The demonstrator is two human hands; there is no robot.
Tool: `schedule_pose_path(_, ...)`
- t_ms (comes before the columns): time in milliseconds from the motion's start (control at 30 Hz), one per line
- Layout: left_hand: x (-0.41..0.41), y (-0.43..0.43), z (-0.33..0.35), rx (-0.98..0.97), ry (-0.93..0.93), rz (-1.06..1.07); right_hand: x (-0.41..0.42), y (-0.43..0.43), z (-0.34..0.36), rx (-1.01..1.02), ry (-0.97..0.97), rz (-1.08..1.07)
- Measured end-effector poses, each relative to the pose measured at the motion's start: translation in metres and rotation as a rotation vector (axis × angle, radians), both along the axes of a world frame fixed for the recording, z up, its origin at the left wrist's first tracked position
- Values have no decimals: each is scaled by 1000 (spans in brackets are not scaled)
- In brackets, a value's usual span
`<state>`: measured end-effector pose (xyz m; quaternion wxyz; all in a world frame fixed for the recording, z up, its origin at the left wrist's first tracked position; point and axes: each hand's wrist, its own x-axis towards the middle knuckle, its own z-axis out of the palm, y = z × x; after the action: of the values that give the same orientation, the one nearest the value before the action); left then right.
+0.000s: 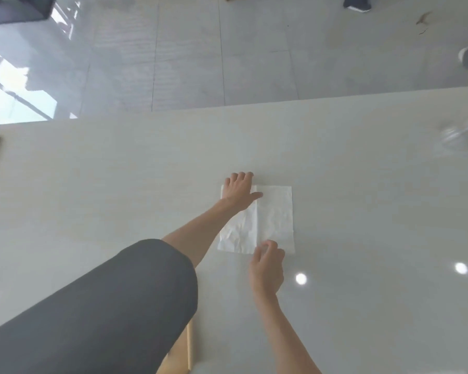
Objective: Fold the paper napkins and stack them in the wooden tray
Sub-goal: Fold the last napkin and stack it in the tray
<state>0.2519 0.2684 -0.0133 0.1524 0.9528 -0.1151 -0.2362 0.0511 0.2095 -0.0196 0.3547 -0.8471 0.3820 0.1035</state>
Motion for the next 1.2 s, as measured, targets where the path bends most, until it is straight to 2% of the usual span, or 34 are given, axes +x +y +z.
schedule_pose_path(200, -5, -20, -13, 166, 33, -75, -12, -5, -6, 1, -5, 74)
schedule_pose_path(267, -10, -18, 0, 147, 46, -122, -21, -6, -4, 54, -10, 64)
schedule_pose_path(367, -25, 1, 45, -98, 165, -102, -39, -9, 8, 218, -102, -15)
schedule_pose_path(467, -55, 41, 114, -358, 152, -21, -58, -6, 38, 491, -243, -112)
schedule_pose_path(667, -136, 156, 245, -946, 133, 431, -60, 33, 132, 997, -404, -84)
schedule_pose_path(767, -187, 218, 279, -1065, 27, 601, -52, 80, 175, 1161, -389, 23)
schedule_pose_path(900, -236, 266, 293, -1090, -107, 740, -54, 126, 217, 1041, -501, 148)
schedule_pose_path(1033, -276, 306, 295, -1033, -217, 759, -68, 147, 238, 920, -625, 298)
schedule_pose_path(1100, -289, 319, 294, -951, -219, 727, -75, 150, 248, 871, -651, 390)
schedule_pose_path(1200, -302, 329, 296, -1001, -177, 703, -80, 147, 261, 754, -684, 447)
